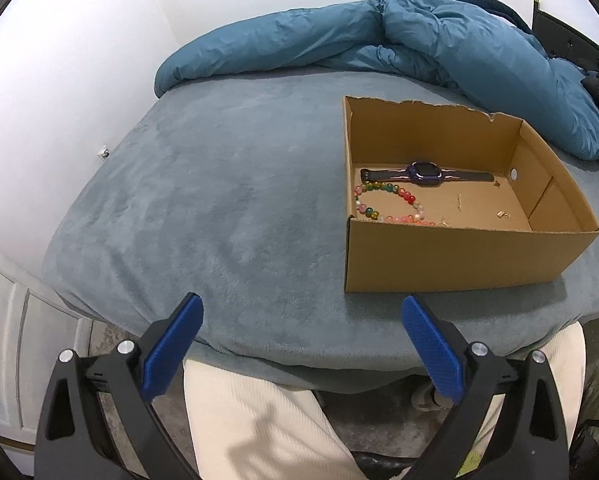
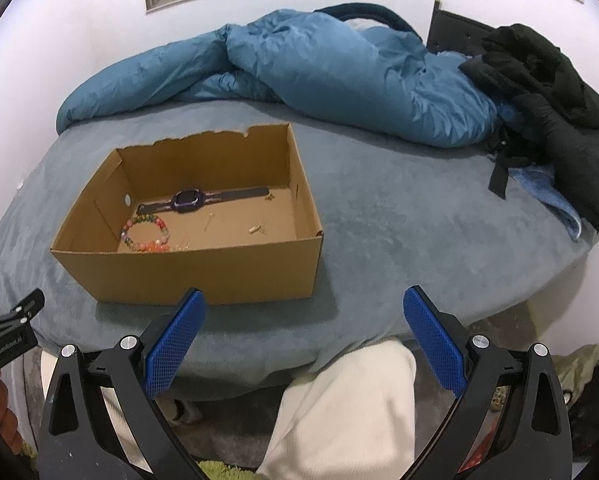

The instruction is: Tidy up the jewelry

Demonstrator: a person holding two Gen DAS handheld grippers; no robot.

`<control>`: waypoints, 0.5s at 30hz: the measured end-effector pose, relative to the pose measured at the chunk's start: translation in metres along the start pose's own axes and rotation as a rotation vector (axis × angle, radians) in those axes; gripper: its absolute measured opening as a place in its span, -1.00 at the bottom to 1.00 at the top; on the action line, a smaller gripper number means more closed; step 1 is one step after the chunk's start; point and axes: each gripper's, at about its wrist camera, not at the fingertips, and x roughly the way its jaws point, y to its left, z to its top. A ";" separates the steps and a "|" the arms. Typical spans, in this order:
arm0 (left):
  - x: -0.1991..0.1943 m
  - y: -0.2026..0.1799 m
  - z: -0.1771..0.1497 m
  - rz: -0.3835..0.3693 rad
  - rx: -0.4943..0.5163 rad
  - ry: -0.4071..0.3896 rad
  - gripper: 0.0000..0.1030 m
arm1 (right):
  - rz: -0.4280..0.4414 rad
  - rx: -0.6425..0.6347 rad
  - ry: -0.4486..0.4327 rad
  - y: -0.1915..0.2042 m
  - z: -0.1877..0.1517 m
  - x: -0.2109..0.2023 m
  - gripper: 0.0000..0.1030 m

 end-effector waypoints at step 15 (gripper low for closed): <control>0.002 0.002 0.000 -0.003 -0.004 -0.001 0.89 | -0.009 0.014 -0.008 0.002 -0.001 0.003 0.85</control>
